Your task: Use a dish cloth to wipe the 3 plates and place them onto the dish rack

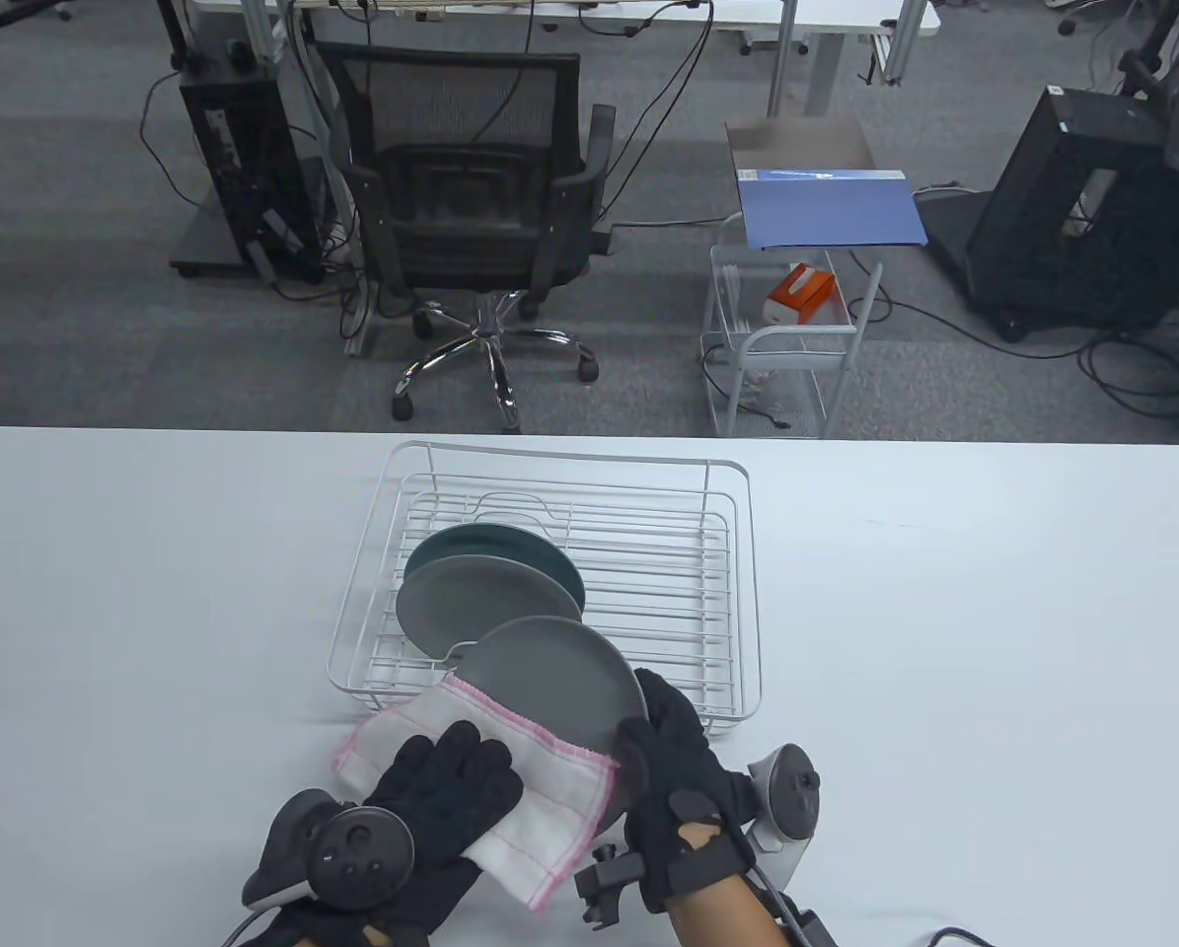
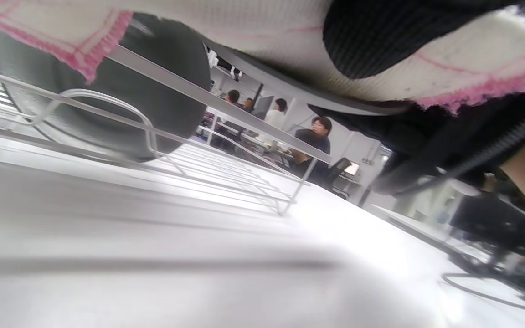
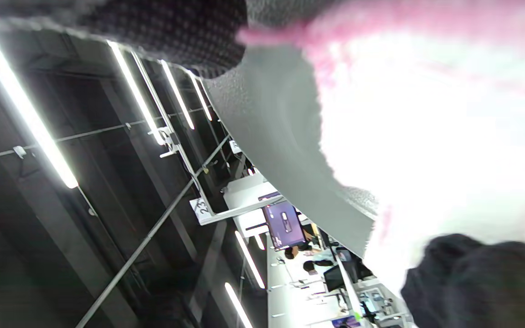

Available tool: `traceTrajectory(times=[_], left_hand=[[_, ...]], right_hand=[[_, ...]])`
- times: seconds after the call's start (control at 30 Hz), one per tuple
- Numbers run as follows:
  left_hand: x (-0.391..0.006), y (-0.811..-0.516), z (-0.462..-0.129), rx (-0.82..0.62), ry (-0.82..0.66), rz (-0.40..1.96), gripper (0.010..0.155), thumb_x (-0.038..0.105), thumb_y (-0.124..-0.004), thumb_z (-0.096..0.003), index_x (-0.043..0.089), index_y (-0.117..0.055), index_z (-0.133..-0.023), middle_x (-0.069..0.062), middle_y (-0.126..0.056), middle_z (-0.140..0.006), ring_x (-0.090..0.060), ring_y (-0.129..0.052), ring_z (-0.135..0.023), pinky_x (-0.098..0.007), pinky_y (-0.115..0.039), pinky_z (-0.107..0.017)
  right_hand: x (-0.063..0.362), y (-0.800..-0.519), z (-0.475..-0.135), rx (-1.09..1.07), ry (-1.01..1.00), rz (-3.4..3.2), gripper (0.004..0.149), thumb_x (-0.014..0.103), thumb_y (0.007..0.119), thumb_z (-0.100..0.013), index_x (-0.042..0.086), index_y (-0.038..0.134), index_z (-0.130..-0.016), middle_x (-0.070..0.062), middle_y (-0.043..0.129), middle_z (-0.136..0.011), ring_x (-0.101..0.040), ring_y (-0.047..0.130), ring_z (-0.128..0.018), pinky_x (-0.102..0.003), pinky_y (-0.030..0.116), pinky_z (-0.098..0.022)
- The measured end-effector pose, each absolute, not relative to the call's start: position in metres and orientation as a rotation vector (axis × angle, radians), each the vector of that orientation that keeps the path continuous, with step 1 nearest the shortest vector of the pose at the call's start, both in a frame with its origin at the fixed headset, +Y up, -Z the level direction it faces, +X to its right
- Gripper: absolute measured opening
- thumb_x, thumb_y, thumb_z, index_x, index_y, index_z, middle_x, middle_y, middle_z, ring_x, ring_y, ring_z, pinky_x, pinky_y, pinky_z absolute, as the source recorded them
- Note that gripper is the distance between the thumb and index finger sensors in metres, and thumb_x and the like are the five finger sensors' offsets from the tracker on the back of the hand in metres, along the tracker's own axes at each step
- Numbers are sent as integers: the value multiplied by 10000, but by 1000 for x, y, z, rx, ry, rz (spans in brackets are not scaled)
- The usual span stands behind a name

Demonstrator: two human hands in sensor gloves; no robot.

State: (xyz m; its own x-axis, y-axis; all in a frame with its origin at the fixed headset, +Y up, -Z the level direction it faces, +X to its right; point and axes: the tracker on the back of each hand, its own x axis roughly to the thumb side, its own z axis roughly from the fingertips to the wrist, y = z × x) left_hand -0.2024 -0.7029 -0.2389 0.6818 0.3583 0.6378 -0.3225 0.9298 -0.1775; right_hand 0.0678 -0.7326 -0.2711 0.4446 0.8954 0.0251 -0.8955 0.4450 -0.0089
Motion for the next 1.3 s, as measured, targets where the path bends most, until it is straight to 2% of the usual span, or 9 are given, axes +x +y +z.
traceTrajectory(times=[0.23, 0.43, 0.57, 0.67, 0.9, 1.1, 1.3], left_hand=[[-186, -704, -229, -67, -812, 352, 574, 463, -705, -548, 336, -536, -1081, 24, -432, -1205, -286, -300, -1158, -521, -237, -788], [-183, -706, -227, -48, -802, 335, 577, 461, -700, -551, 394, -467, -1075, 88, -317, -1208, -236, -195, -1152, -513, -207, -788], [-187, -703, -228, 11, -756, 328, 579, 457, -704, -553, 431, -440, -1066, 132, -258, -1199, -207, -146, -1143, -516, -201, -784], [-194, -700, -231, 70, -699, 310, 571, 459, -703, -552, 426, -451, -1063, 125, -261, -1199, -218, -163, -1142, -522, -218, -780], [-210, -701, -239, 109, -574, 356, 581, 453, -707, -550, 392, -457, -1071, 68, -299, -1199, -266, -215, -1134, -541, -247, -761], [-216, -702, -244, 84, -499, 354, 585, 449, -709, -551, 356, -474, -1078, 21, -340, -1200, -277, -230, -1128, -548, -254, -753], [-218, -703, -245, 50, -497, 366, 585, 450, -713, -551, 338, -491, -1081, -3, -367, -1199, -279, -230, -1126, -549, -266, -754]], right_hand=[[57, -733, -271, 79, -2, 1031, 568, 196, 749, -469, 58, 498, -960, -308, 526, -906, -564, 667, -755, -690, 672, -517], [37, -732, -265, 177, 54, 1079, 584, 188, 741, -469, 63, 463, -967, -303, 479, -923, -566, 603, -786, -694, 613, -547], [21, -736, -263, 243, 168, 1145, 588, 181, 738, -468, 49, 458, -968, -315, 490, -919, -571, 622, -779, -697, 622, -539], [17, -739, -263, 256, 215, 1159, 592, 191, 733, -468, 35, 453, -967, -324, 505, -911, -569, 666, -760, -692, 656, -521], [18, -738, -263, 247, 214, 1191, 592, 185, 742, -463, 14, 466, -957, -336, 528, -896, -572, 711, -730, -693, 710, -485], [26, -735, -263, 209, 168, 1172, 595, 180, 745, -461, 11, 460, -956, -340, 520, -894, -576, 705, -731, -694, 711, -483], [39, -726, -265, 208, 87, 1131, 605, 176, 745, -462, 17, 442, -961, -340, 488, -905, -584, 666, -748, -700, 680, -498]])
